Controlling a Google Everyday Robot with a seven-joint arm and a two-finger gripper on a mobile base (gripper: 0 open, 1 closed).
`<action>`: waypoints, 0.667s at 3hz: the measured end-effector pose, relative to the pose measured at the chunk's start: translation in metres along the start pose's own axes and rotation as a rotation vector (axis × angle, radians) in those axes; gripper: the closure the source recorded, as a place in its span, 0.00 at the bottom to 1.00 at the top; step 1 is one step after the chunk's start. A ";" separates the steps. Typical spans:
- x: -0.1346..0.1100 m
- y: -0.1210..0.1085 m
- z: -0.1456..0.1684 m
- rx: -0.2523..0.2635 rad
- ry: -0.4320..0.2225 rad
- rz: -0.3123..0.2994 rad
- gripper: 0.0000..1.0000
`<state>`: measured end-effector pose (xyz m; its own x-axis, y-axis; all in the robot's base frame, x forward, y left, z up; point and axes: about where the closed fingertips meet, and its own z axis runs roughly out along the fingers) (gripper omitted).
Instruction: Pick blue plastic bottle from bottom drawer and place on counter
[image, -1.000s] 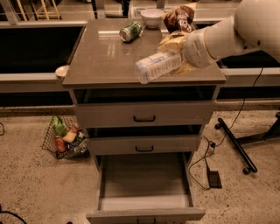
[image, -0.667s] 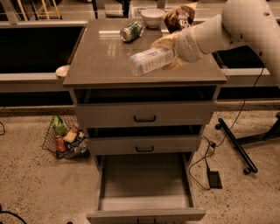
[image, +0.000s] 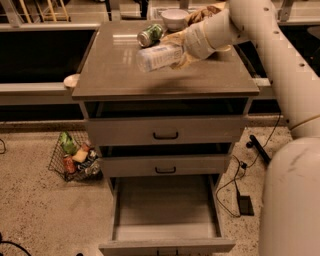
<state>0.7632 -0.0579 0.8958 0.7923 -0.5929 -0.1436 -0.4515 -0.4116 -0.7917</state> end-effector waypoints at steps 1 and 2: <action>0.018 -0.008 0.022 0.000 -0.011 0.040 1.00; 0.030 -0.009 0.037 -0.006 -0.027 0.081 0.82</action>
Offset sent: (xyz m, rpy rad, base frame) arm 0.0814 0.0031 -0.0150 0.0649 0.1129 -0.0464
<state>0.8065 -0.0468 0.8771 0.7638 -0.6055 -0.2235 -0.5172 -0.3671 -0.7732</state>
